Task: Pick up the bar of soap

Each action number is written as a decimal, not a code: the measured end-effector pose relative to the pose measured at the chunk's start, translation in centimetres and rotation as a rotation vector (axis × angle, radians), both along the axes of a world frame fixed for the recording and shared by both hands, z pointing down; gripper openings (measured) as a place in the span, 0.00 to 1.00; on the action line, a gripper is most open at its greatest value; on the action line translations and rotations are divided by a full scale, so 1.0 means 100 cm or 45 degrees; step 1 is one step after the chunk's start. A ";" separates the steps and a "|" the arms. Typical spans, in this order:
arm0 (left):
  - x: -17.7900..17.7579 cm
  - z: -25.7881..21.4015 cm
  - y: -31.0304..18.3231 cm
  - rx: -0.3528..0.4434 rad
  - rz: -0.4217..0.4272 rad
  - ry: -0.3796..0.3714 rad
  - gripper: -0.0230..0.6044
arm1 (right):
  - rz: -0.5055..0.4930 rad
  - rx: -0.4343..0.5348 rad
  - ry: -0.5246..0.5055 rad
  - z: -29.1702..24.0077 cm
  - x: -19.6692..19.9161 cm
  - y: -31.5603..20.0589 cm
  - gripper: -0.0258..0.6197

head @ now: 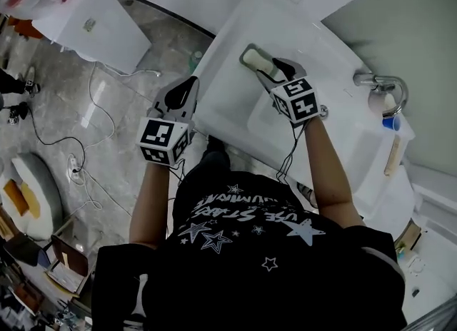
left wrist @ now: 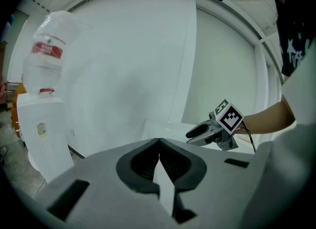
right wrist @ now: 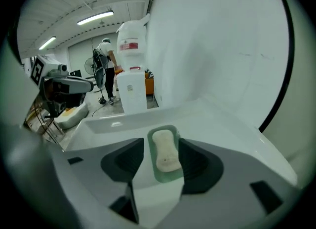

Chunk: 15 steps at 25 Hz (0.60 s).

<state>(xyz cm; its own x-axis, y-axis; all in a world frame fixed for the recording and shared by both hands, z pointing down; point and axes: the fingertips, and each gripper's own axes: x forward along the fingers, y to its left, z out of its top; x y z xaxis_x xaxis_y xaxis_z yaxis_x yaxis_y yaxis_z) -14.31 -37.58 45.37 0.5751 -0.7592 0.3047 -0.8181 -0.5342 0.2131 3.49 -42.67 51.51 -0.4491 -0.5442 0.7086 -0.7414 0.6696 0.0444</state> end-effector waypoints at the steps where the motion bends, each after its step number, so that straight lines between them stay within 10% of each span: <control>1: -0.001 0.002 -0.004 -0.006 0.002 0.005 0.05 | -0.011 -0.014 0.031 0.005 -0.001 -0.003 0.39; 15: 0.005 0.022 -0.036 -0.069 0.059 0.020 0.05 | -0.204 -0.168 0.309 0.045 -0.008 -0.020 0.37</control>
<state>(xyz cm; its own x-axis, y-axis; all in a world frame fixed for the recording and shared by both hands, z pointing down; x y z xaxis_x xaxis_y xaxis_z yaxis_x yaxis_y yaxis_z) -13.77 -41.18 47.54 0.6142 -0.7144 0.3352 -0.7891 -0.5586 0.2553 2.71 -44.70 55.96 -0.3309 -0.3765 0.8653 -0.6047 0.7886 0.1118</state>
